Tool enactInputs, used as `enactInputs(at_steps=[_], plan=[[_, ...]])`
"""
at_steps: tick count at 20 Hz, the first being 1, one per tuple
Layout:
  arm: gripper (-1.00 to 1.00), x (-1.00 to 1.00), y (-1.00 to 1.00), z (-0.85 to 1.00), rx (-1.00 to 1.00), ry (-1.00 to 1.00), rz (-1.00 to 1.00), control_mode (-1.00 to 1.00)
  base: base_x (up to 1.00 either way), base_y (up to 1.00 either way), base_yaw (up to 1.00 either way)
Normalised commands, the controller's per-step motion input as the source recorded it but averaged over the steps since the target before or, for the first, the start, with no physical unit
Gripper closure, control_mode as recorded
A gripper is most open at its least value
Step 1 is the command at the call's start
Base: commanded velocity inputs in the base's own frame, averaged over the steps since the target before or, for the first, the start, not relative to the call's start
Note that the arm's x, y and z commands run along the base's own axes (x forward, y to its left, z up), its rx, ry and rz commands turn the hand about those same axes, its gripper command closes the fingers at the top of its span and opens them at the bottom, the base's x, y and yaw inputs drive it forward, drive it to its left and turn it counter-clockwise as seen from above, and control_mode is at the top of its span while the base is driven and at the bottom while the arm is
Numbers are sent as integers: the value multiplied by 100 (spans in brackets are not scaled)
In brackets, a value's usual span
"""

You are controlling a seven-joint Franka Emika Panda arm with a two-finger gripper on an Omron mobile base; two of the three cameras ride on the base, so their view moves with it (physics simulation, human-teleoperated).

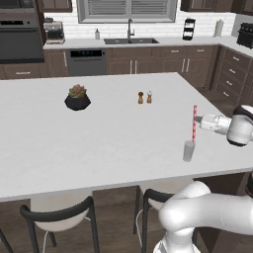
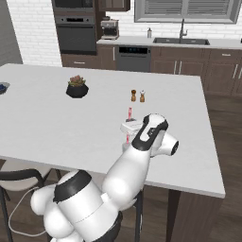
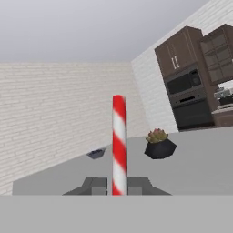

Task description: Take a straw from the drawer in front and place it inside the glass cup on the dining counter.

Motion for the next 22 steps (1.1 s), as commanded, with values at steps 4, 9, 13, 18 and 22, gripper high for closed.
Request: enactInputs(at_steps=[4,9,13,18,22], plan=[[100,0,0,-12,0,0,0,-100,0,0,0],[100,0,0,-8,0,0,0,-100,0,0,0],[100,0,0,-12,0,0,0,-100,0,0,0],[100,0,0,-13,0,0,0,-100,0,0,0],[100,0,0,-9,0,0,0,-100,0,0,0]])
